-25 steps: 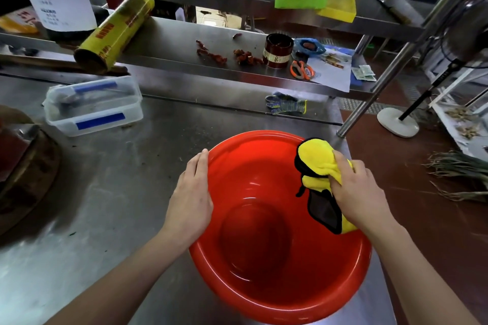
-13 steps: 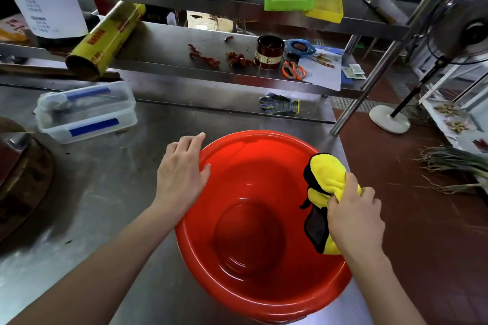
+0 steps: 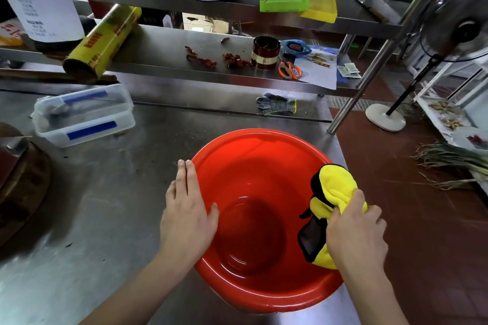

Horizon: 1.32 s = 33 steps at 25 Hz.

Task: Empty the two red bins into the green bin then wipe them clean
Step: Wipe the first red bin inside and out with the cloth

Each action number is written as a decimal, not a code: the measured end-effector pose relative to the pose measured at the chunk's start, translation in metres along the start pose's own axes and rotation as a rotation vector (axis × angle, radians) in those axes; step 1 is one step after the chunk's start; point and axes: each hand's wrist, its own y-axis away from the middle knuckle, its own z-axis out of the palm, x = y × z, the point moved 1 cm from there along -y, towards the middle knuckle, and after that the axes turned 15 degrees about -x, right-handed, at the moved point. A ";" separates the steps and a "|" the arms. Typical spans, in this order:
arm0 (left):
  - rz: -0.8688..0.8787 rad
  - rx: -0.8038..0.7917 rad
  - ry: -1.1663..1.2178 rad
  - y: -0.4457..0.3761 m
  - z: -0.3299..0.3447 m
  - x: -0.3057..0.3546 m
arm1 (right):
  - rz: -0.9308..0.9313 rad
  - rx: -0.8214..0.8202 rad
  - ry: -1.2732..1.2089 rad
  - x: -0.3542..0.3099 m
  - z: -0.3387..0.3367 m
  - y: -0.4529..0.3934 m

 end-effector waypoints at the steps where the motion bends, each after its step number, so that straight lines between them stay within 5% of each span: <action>1: 0.006 0.001 -0.005 -0.003 -0.001 0.000 | 0.001 -0.003 -0.005 0.000 0.000 0.000; 9: 0.149 -0.083 -0.013 -0.028 -0.006 -0.010 | -0.064 -0.002 -0.002 0.002 -0.008 -0.017; 33: 0.147 -0.092 -0.020 -0.029 -0.006 -0.007 | -0.788 0.120 0.468 -0.108 -0.025 -0.144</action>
